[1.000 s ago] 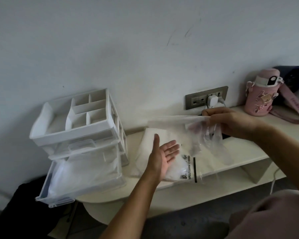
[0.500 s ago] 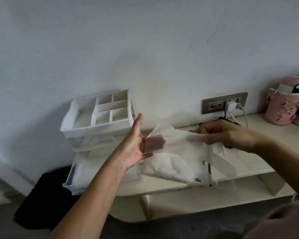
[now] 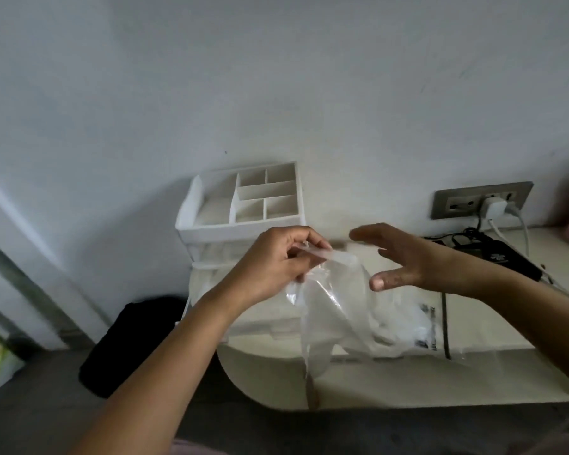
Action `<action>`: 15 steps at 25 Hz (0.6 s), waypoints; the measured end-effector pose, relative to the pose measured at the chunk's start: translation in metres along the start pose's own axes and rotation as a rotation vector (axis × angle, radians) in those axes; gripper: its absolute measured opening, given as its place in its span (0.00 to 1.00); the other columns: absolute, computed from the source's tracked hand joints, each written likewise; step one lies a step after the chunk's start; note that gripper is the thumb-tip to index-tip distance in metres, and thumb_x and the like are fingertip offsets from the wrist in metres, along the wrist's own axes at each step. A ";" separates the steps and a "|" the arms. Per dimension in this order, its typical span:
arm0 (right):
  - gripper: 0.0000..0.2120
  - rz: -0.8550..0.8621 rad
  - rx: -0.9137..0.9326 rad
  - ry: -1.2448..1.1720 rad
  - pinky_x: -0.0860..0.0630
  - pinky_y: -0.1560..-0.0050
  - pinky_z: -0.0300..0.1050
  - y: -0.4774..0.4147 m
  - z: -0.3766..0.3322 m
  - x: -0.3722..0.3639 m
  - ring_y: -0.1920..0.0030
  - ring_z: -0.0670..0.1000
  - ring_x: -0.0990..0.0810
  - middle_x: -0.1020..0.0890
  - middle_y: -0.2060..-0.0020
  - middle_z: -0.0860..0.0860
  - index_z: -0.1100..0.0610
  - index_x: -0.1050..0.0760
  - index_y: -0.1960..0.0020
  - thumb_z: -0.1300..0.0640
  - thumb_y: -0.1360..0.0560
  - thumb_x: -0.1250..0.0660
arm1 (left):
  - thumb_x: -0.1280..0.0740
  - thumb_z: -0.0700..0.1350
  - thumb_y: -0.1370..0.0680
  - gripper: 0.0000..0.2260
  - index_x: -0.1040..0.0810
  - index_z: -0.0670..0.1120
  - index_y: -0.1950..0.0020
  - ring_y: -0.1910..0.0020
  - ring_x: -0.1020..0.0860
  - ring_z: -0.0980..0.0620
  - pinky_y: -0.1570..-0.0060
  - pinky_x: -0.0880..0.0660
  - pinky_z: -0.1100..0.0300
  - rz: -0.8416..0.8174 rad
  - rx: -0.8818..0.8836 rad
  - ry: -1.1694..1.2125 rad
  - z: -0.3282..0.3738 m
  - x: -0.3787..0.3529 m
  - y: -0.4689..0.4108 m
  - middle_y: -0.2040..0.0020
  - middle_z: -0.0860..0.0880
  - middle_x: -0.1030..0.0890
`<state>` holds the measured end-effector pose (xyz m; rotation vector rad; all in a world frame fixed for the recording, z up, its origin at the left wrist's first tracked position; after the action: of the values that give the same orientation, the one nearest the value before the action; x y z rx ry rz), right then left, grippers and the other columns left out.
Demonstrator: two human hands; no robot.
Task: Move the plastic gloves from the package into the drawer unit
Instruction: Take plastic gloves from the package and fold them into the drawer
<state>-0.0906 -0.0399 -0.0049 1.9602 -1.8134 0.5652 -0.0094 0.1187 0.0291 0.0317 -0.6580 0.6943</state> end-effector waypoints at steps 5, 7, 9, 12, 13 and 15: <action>0.25 -0.260 0.034 -0.129 0.26 0.37 0.49 -0.034 -0.032 -0.059 0.44 0.52 0.20 0.18 0.46 0.53 0.55 0.24 0.39 0.49 0.34 0.24 | 0.31 0.42 0.24 0.04 0.20 0.51 0.55 0.72 0.26 0.59 0.66 0.28 0.67 0.057 -0.089 -0.008 0.005 0.033 0.013 0.70 0.55 0.21; 0.15 -0.214 -0.015 -0.158 0.24 0.43 0.45 -0.044 -0.030 -0.066 0.53 0.52 0.18 0.16 0.55 0.56 0.60 0.19 0.51 0.51 0.33 0.26 | 0.32 0.41 0.24 0.06 0.20 0.52 0.57 0.73 0.26 0.59 0.65 0.27 0.66 0.186 -0.035 0.024 -0.016 0.058 0.017 0.69 0.51 0.21; 0.10 -0.097 -0.075 -0.311 0.23 0.55 0.39 -0.057 -0.025 -0.063 0.60 0.51 0.19 0.19 0.62 0.56 0.64 0.21 0.57 0.56 0.29 0.29 | 0.31 0.41 0.24 0.07 0.21 0.50 0.60 0.71 0.25 0.58 0.65 0.25 0.63 0.343 0.076 0.041 -0.047 0.082 0.024 0.65 0.48 0.19; 0.06 0.138 -0.169 -0.393 0.20 0.58 0.37 -0.078 -0.016 -0.053 0.62 0.50 0.18 0.17 0.65 0.55 0.60 0.20 0.62 0.60 0.27 0.30 | 0.31 0.42 0.24 0.07 0.21 0.46 0.62 0.70 0.24 0.55 0.70 0.26 0.64 0.468 0.308 -0.049 -0.096 0.101 0.035 0.66 0.49 0.20; 0.07 0.196 -0.186 -0.280 0.20 0.58 0.38 -0.084 -0.014 -0.051 0.64 0.49 0.18 0.17 0.67 0.54 0.59 0.21 0.64 0.60 0.28 0.28 | 0.31 0.42 0.24 0.06 0.21 0.46 0.62 0.71 0.24 0.56 0.73 0.27 0.66 0.486 0.371 -0.075 -0.109 0.104 0.037 0.66 0.49 0.20; 0.08 0.290 -0.197 0.011 0.22 0.62 0.35 -0.095 -0.015 -0.047 0.70 0.45 0.20 0.18 0.69 0.52 0.60 0.21 0.63 0.56 0.29 0.26 | 0.31 0.42 0.24 0.07 0.21 0.45 0.62 0.76 0.25 0.60 0.75 0.29 0.70 0.509 0.445 -0.108 -0.128 0.108 0.042 0.67 0.49 0.20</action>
<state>0.0001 0.0139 -0.0206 1.5766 -2.0762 0.4616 0.0987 0.2449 -0.0191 0.3231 -0.6073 1.3297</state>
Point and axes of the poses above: each hand's wrist, its own y-axis away from the middle knuckle, its own x-axis out of the back of the hand, z = x × y, the point moved 7 cm from there along -y, towards the middle knuckle
